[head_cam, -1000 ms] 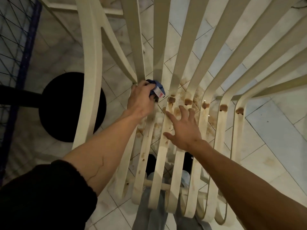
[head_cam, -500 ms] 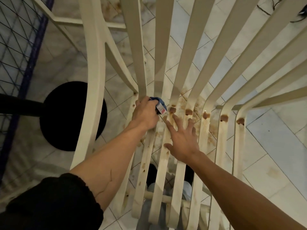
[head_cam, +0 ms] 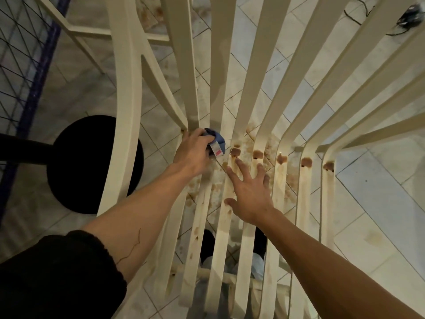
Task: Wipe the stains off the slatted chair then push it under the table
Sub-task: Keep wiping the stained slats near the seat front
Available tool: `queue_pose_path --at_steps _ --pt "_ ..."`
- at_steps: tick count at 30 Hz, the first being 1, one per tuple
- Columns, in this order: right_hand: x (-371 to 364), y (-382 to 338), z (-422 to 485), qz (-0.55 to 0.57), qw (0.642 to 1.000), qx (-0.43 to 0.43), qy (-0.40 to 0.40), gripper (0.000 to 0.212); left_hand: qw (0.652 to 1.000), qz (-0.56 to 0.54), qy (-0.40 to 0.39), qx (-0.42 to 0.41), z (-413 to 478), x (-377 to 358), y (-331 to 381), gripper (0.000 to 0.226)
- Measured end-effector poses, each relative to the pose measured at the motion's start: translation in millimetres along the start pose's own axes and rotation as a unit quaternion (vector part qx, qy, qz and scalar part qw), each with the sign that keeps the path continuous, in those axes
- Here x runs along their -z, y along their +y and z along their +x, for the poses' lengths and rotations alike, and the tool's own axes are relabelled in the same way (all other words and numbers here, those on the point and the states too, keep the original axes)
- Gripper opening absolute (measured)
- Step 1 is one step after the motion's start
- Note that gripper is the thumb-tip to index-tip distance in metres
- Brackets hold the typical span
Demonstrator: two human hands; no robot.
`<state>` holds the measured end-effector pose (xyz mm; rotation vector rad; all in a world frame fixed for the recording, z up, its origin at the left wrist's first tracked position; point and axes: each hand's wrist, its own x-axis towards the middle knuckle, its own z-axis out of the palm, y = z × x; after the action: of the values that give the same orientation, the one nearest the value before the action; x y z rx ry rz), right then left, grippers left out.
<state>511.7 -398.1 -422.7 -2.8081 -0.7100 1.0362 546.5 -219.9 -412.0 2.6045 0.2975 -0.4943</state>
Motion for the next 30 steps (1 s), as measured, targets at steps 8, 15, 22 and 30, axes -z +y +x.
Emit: queue_pose_path --at_steps 8,15,22,30 --pt "-2 3 -3 0.029 1.000 0.000 0.000 0.084 0.997 0.006 -0.059 0.046 -13 5 -2 0.030" --pt "-5 5 -3 0.030 1.000 0.005 0.007 0.083 1.000 0.027 -0.003 0.013 -5 5 5 0.032" --pt "-4 5 -4 0.027 1.000 0.006 0.005 0.083 0.995 0.071 -0.067 0.028 -25 0 -2 0.016" --pt "-5 5 -4 0.029 1.000 0.008 0.006 0.083 0.999 0.032 -0.024 0.019 -13 8 6 0.026"
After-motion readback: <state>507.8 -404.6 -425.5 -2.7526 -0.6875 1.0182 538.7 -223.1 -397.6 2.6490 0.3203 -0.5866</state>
